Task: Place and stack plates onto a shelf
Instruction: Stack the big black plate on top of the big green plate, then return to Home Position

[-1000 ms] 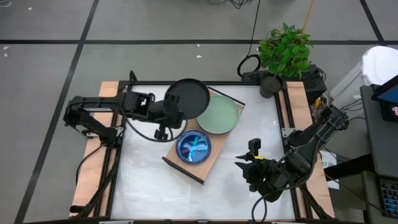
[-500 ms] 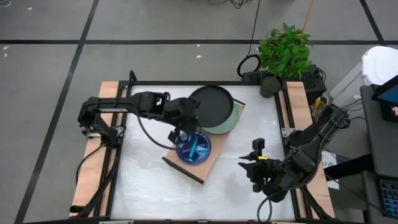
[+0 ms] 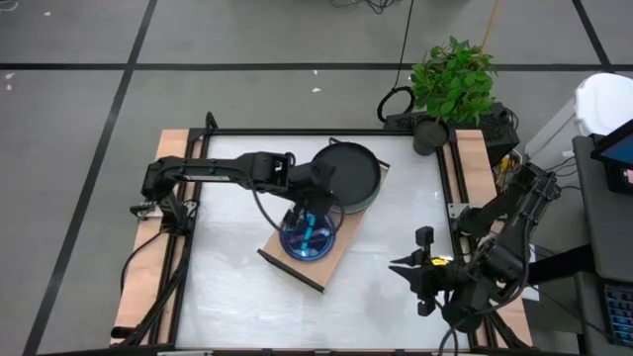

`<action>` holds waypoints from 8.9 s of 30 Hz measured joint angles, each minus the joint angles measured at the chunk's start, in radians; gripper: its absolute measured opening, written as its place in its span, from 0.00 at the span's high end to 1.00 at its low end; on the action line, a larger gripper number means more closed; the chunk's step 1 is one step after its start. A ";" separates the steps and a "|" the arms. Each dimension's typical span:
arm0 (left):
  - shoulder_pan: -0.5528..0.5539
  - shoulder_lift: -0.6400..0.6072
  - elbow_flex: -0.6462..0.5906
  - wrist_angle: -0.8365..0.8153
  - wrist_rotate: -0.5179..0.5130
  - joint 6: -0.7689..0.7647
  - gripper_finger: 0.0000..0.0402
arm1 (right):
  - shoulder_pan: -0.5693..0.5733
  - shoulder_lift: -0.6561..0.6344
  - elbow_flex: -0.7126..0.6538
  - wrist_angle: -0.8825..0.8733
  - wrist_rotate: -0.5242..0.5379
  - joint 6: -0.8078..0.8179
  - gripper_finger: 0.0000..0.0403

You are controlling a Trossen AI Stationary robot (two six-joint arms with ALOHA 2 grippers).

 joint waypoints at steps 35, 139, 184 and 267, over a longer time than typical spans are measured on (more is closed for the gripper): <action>0.010 0.032 0.000 0.102 -0.004 -0.275 0.52 | 0.009 0.000 0.000 0.006 0.001 0.025 0.91; -0.172 -1.325 -1.764 1.240 0.008 -0.665 0.99 | -0.561 -1.109 -1.518 1.290 -0.686 -0.565 1.00; -0.180 -1.607 -1.851 1.171 0.023 -0.702 0.99 | -0.903 -1.295 -1.523 1.207 -0.957 -0.611 1.00; -0.179 -1.620 -1.850 1.128 0.012 -0.665 0.99 | -0.923 -1.400 -1.524 1.152 -0.894 -0.454 1.00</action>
